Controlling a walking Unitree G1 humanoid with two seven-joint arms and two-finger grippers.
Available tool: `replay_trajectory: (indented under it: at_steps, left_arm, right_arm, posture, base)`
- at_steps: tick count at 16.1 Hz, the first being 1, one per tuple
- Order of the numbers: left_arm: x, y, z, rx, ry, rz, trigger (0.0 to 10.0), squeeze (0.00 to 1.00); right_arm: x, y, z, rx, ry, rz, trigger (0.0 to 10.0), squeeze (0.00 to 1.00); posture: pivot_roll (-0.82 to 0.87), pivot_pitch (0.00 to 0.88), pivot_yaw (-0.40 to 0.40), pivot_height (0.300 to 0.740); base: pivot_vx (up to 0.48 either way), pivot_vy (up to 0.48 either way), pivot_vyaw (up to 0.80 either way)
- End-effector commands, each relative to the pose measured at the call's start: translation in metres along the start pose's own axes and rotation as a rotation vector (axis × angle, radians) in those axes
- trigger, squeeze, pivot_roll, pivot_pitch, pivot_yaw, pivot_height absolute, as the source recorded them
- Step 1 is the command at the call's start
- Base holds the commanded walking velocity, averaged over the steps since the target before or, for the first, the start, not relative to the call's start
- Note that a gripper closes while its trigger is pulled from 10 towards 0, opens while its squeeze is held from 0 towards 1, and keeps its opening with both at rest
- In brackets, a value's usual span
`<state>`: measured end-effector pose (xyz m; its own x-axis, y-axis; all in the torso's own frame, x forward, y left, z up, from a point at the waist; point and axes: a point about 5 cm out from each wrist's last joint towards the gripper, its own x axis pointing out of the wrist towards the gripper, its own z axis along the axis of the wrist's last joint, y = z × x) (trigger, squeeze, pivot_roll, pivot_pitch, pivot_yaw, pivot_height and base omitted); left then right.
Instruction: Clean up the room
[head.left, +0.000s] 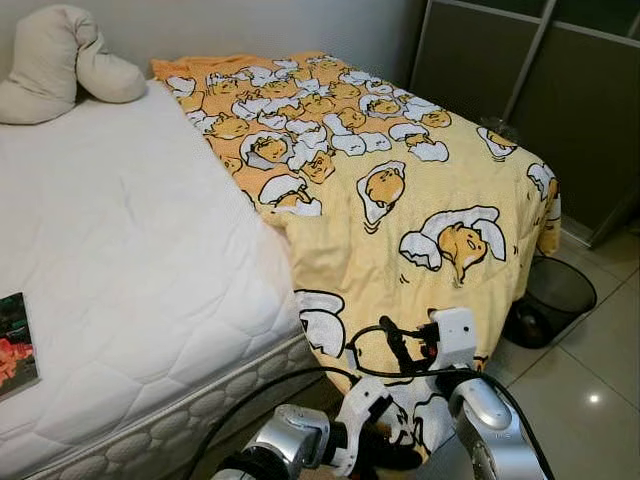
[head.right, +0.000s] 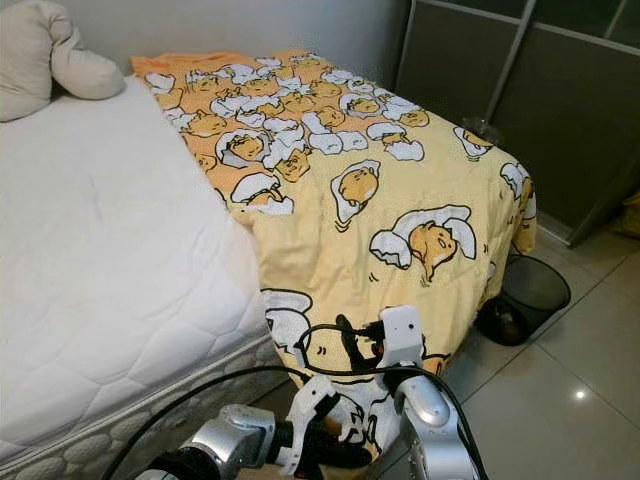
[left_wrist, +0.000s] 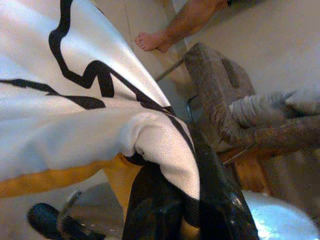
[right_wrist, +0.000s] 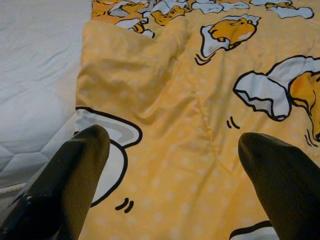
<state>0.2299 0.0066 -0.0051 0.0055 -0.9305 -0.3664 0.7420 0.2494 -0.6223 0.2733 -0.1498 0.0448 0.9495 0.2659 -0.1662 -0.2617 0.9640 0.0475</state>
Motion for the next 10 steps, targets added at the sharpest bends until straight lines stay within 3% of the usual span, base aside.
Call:
replay_trajectory:
  at_steps: [1,2,3,4,5,6,8,10]
  left_arm:
    - [0.019,-0.017,0.022,-0.136,-0.062,-0.1,10.0,0.0]
    - [0.023,-0.023,0.032,-0.219,-0.079,-0.152,10.0,0.0]
    - [0.023,-0.024,0.034,-0.22,-0.077,-0.164,10.0,0.0]
    - [0.025,-0.027,0.033,-0.147,-0.03,-0.172,10.0,0.0]
    - [0.025,-0.027,0.032,-0.133,-0.017,-0.172,10.0,0.0]
    - [0.023,-0.02,0.013,0.021,0.115,-0.069,10.0,0.0]
    - [0.018,-0.016,0.006,-0.009,0.146,-0.038,10.0,0.0]
    - [0.016,-0.016,0.0,0.094,0.202,-0.049,10.0,0.0]
  right_arm:
    - [-0.002,-0.002,-0.005,0.012,0.028,0.005,10.0,0.0]
    - [-0.001,-0.002,-0.004,0.025,0.028,0.008,10.0,0.0]
    - [-0.001,-0.003,-0.004,0.032,0.028,0.008,10.0,0.0]
    - [-0.001,-0.009,0.001,0.099,0.01,0.0,10.0,0.0]
    - [-0.001,-0.011,0.004,0.126,0.001,0.0,10.0,0.0]
    - [-0.007,-0.015,0.007,0.138,0.01,0.063,10.0,0.0]
    - [-0.019,-0.023,-0.008,0.15,0.097,0.103,10.0,0.0]
    - [-0.04,-0.032,-0.035,0.156,0.225,0.115,10.0,0.0]
  posture:
    - [0.01,0.054,-0.005,0.74]
    - [0.01,0.054,-0.005,0.74]
    - [0.01,0.054,-0.005,0.74]
    - [0.01,0.054,-0.006,0.74]
    - [0.01,0.054,-0.006,0.74]
    - [0.01,0.054,-0.006,0.74]
    - [0.01,0.056,-0.007,0.74]
    - [0.02,0.059,-0.007,0.74]
  base:
    - [0.0,0.0,0.0]
    - [0.0,0.0,0.0]
    - [0.0,0.0,0.0]
    - [0.0,0.0,0.0]
    - [0.0,0.0,0.0]
    - [0.0,0.0,0.0]
    - [0.0,0.0,0.0]
    - [0.0,0.0,0.0]
